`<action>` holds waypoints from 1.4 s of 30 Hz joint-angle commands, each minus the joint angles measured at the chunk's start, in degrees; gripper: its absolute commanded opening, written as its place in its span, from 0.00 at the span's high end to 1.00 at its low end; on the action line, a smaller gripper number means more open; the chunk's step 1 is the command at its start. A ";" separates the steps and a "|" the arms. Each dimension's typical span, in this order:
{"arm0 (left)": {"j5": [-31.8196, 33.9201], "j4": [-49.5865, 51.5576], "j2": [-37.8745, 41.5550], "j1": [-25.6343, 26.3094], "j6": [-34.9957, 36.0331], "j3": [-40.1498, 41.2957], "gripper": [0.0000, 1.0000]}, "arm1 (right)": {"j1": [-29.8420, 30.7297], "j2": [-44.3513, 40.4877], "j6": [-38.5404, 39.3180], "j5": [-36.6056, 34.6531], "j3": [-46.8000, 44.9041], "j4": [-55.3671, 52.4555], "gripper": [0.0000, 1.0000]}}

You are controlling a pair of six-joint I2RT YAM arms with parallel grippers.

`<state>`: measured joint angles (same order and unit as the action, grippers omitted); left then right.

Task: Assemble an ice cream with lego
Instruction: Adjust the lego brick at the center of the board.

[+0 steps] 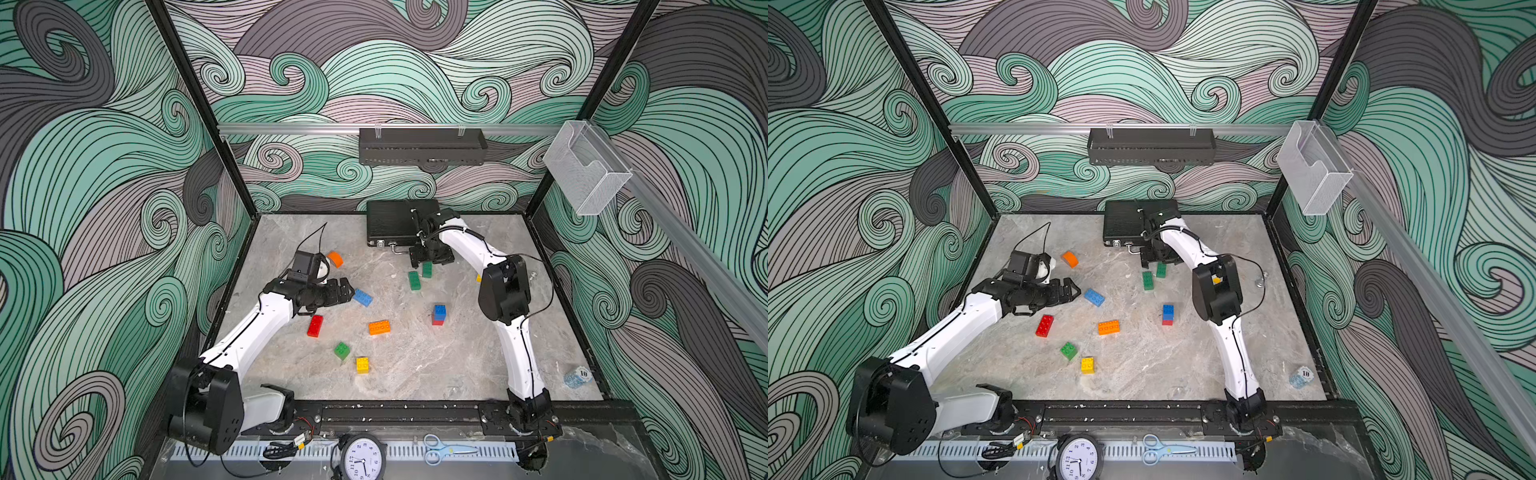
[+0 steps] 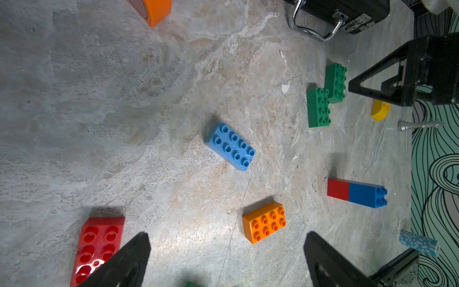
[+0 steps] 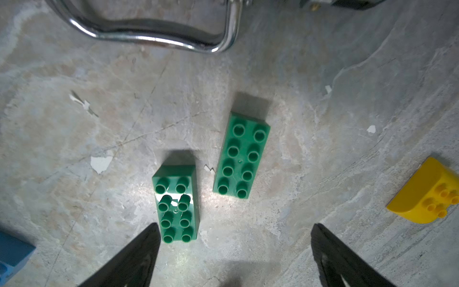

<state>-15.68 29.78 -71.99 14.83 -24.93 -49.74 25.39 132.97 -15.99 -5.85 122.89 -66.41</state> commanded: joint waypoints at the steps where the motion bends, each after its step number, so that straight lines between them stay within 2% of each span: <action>1: -0.58 -0.30 -0.02 0.39 -0.21 -0.46 0.03 | -1.22 1.00 0.60 -1.54 1.08 0.40 0.09; 19: -0.43 -0.16 -0.61 0.39 -0.12 -0.63 0.03 | -1.77 5.38 1.44 -3.78 -0.29 1.49 0.12; 27: -0.33 0.13 -0.42 0.44 0.05 -0.74 0.03 | -2.86 1.65 1.75 -6.82 -7.13 2.95 0.12; 34: -0.24 0.10 -0.32 0.39 0.02 -0.69 0.03 | -6.47 -3.04 2.23 -9.26 -14.25 4.81 0.12; 38: -0.23 0.11 -0.21 0.41 -0.04 -0.71 0.03 | -8.46 -4.54 2.34 -7.91 -15.15 5.33 0.12; 42: -0.05 0.37 -0.08 0.46 -0.09 -0.78 0.03 | -8.51 -6.18 1.84 -1.23 -14.12 5.33 0.08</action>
<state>-15.66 29.78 -72.31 14.87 -25.02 -49.74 16.34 129.78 -14.02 -11.70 107.96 -60.99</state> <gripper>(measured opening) 0.966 0.911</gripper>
